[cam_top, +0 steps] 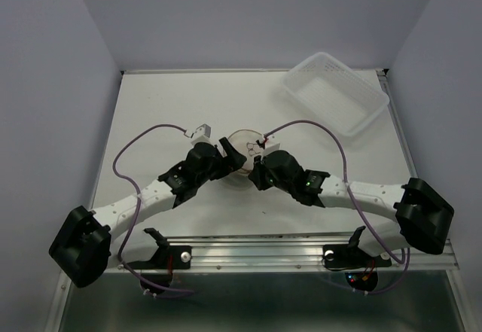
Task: Unzip the laundry bag and remove the bra
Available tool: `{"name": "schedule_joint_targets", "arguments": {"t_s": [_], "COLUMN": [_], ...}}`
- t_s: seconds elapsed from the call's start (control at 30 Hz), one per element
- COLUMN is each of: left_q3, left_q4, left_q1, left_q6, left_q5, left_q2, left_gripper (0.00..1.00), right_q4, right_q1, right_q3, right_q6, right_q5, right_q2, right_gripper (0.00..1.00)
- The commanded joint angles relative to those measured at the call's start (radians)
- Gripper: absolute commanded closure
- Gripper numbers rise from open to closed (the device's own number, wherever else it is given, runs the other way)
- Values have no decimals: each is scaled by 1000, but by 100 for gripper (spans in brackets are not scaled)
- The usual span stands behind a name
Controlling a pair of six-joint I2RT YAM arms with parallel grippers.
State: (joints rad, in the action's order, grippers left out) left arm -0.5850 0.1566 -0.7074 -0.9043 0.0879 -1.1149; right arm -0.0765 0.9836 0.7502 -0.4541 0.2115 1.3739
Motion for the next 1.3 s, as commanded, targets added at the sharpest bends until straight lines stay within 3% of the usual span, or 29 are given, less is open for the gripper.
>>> {"name": "schedule_joint_targets", "arguments": {"t_s": [0.0, 0.13, 0.2, 0.23, 0.27, 0.37, 0.4, 0.7, 1.03, 1.13, 1.2, 1.23, 1.27], "left_q3": [-10, -16, -27, -32, -36, -58, -62, -67, -61, -114, -153, -163, -170], "left_q4": [32, 32, 32, 31, 29, 15, 8, -37, -2, 38, 63, 69, 72], "left_q1": [-21, -23, -23, -23, -23, -21, -21, 45, 210, 209, 209, 206, 203], "left_q6": [-28, -21, -15, -7, -7, 13, 19, 88, 188, 191, 174, 168, 162], "left_q5": [64, 78, 87, 88, 90, 107, 111, 95, -37, -83, -146, -158, -166], "left_q2": [-20, -43, -51, -57, -59, -59, -57, -11, -14, -91, -129, -134, -135], "left_gripper": [12, 19, 34, 50, 51, 95, 100, 100, 100, 84, 60, 38, 28], "right_q4": [-69, -72, -74, -72, -74, -68, -66, 32, 73, 73, 46, 35, 26], "right_q1": [18, 18, 27, 27, 27, 27, 27, 6, -13, -13, -13, -13, -13], "right_q3": [52, 49, 48, 46, 43, 28, 23, -77, -118, -88, -65, -58, -52], "right_q6": [-18, -21, -21, -21, -20, -14, -11, 45, 71, 72, 68, 63, 57], "right_q5": [-9, -6, -6, -6, -4, 15, 26, 216, 226, 177, 143, 134, 123], "right_q2": [14, 16, 16, 17, 16, 4, -2, -156, -259, -214, -173, -159, -147], "right_gripper": [99, 99, 99, 99, 99, 99, 99, 99, 99, 99, 99, 99, 99]}}
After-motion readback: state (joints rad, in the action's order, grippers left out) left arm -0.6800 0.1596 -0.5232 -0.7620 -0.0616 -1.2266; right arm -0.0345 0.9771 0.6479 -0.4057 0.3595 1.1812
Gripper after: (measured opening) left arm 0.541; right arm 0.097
